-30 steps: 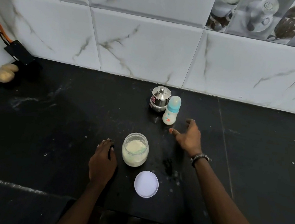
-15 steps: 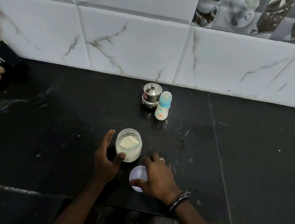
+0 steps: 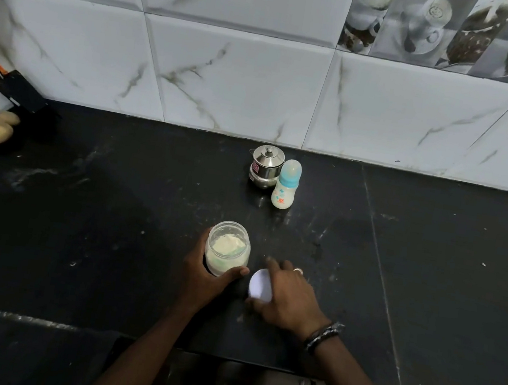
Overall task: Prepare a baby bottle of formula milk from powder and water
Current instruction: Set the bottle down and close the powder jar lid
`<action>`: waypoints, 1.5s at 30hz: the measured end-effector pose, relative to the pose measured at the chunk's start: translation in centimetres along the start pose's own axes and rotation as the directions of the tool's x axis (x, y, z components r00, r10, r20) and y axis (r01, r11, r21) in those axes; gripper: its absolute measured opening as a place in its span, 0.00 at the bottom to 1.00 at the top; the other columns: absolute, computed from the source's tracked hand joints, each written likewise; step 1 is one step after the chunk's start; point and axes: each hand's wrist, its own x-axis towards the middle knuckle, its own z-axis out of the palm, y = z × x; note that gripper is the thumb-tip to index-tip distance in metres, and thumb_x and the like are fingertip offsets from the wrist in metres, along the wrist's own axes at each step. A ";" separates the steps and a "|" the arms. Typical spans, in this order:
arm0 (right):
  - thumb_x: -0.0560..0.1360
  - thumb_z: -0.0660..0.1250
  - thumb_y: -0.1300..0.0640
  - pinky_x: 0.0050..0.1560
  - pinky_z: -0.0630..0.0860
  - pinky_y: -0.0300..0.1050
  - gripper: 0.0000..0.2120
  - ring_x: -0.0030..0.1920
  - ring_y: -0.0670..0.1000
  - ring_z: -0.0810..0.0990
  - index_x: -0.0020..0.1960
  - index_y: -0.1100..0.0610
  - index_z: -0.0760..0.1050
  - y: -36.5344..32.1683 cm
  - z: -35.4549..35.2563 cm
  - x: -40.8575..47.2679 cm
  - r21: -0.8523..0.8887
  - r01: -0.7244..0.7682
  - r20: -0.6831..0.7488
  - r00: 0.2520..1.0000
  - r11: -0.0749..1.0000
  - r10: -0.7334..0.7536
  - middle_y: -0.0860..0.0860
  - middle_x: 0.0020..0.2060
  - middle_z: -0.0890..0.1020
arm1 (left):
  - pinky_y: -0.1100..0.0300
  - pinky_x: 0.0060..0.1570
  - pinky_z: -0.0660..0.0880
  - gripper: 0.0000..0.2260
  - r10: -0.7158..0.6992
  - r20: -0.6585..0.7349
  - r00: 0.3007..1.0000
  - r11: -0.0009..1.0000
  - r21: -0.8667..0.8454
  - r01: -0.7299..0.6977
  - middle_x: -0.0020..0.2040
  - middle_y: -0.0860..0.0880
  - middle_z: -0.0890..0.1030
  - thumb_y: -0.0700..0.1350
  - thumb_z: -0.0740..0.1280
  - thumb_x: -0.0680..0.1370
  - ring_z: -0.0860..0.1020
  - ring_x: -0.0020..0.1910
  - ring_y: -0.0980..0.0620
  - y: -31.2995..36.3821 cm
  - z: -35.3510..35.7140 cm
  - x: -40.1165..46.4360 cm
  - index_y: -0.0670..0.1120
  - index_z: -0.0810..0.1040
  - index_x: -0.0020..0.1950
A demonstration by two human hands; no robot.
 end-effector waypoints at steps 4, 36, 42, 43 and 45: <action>0.77 0.64 0.40 0.60 0.75 0.53 0.33 0.60 0.62 0.73 0.78 0.43 0.55 1.0 -3.4 1.0 0.140 -0.012 -0.131 0.991 0.990 0.031 0.59 0.62 0.69 | 0.62 0.58 0.77 0.38 0.004 -0.014 1.000 1.000 -0.010 -0.004 0.59 0.58 0.81 0.52 0.84 0.59 0.78 0.59 0.61 0.3 0.0 0.0 0.52 0.74 0.66; 0.72 0.74 0.58 0.50 0.74 0.50 0.35 0.57 0.59 0.72 0.74 0.43 0.65 -8.4 -6.8 6.0 -0.272 0.433 0.160 0.901 0.859 -0.403 0.57 0.61 0.68 | 0.51 0.70 0.69 0.49 -0.231 0.040 0.972 0.955 0.199 0.219 0.73 0.45 0.71 0.54 0.83 0.61 0.70 0.71 0.48 1.1 0.1 -0.2 0.45 0.62 0.76; 0.68 0.75 0.40 0.41 0.70 0.46 0.29 0.48 0.55 0.76 0.64 0.53 0.75 -8.6 -6.7 7.2 -0.355 0.412 0.080 0.908 0.839 -0.412 0.56 0.54 0.78 | 0.47 0.66 0.73 0.48 -0.198 0.055 0.979 0.968 0.171 0.186 0.69 0.47 0.75 0.63 0.79 0.58 0.74 0.68 0.49 1.1 0.2 0.0 0.47 0.68 0.73; 0.67 0.73 0.35 0.38 0.70 0.46 0.29 0.43 0.53 0.75 0.56 0.56 0.77 -8.6 -6.4 7.3 -0.362 0.372 0.011 0.919 0.855 -0.395 0.55 0.49 0.80 | 0.47 0.63 0.75 0.45 -0.171 0.039 0.984 0.978 0.128 0.165 0.66 0.47 0.78 0.64 0.78 0.58 0.76 0.65 0.50 1.0 0.2 -0.1 0.46 0.71 0.70; 0.66 0.68 0.28 0.31 0.67 0.45 0.30 0.33 0.51 0.73 0.39 0.57 0.72 -8.7 -5.7 7.2 -0.336 0.253 -0.134 0.941 0.907 -0.312 0.53 0.37 0.80 | 0.49 0.58 0.78 0.41 -0.153 -0.007 0.988 0.986 0.068 0.153 0.59 0.50 0.81 0.62 0.78 0.56 0.80 0.59 0.53 0.7 0.1 -0.4 0.45 0.75 0.64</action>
